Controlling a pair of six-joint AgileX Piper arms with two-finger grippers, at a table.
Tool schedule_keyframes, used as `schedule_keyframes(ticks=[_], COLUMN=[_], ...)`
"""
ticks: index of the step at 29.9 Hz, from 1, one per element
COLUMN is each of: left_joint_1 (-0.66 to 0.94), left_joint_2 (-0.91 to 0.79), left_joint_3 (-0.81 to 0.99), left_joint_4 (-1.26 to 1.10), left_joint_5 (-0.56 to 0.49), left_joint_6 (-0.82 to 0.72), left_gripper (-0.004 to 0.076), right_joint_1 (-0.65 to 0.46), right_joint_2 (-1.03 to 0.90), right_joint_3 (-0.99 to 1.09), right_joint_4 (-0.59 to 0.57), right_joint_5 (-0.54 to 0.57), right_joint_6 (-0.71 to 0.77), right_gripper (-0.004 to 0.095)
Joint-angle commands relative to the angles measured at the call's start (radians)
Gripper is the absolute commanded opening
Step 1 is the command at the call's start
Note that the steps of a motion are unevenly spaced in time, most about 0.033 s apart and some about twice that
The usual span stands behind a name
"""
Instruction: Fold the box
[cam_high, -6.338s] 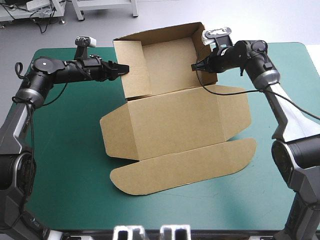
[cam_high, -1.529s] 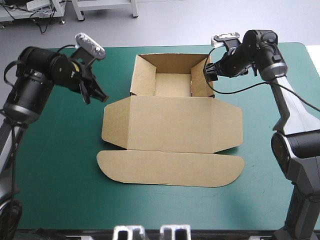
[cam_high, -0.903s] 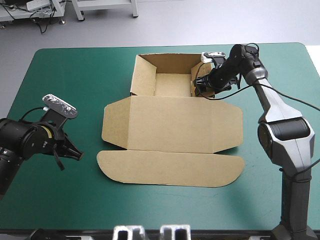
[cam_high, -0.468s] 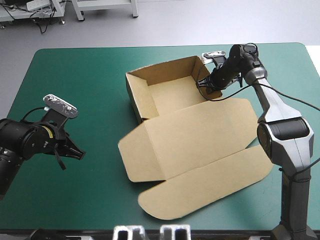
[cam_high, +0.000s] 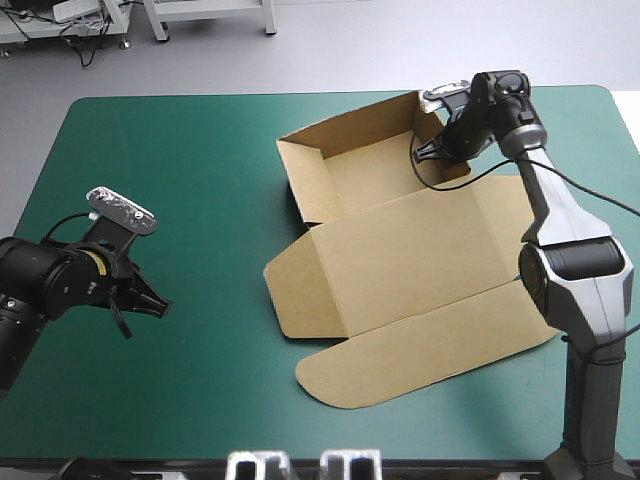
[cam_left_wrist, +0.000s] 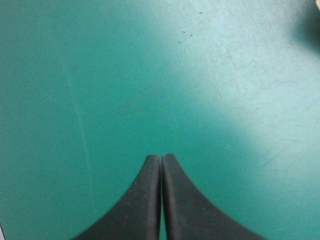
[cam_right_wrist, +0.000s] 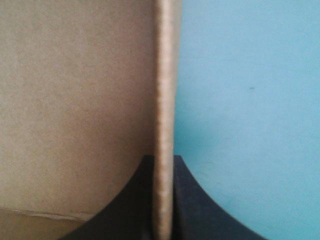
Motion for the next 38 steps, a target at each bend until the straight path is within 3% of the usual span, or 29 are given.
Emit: schedule_keyframes(ticks=[1, 15, 27, 30, 36, 38], left_joint_1=[0.001, 0.001, 0.001, 0.001, 0.001, 0.001], left_joint_2=[-0.015, -0.015, -0.015, -0.015, -0.015, -0.015], left_joint_3=[-0.022, -0.022, -0.022, -0.022, -0.022, -0.022], left_joint_4=[0.004, 0.004, 0.025, 0.027, 0.025, 0.023], left_joint_5=[-0.038, -0.101, -0.101, -0.101, -0.095, -0.097], left_joint_6=[-0.012, -0.012, -0.012, -0.012, -0.012, -0.012], left_gripper=[-0.0008, -0.0008, -0.0008, -0.0008, -0.0008, -0.0008], right_joint_1=[-0.081, -0.487, -0.586, -0.586, -0.586, -0.586], right_joint_2=[-0.103, -0.108, -0.070, -0.060, -0.051, -0.051], right_joint_3=[-0.053, -0.053, -0.053, -0.053, -0.053, -0.053], right_joint_4=[-0.043, -0.047, 0.000, -0.006, -0.024, -0.063], right_joint_5=[0.007, 0.009, 0.009, 0.009, 0.009, 0.002], right_joint_6=[0.002, 0.047, 0.007, 0.007, 0.004, 0.015], right_gripper=[-0.0020, -0.0020, 0.0010, 0.0137, 0.0635, 0.0724])
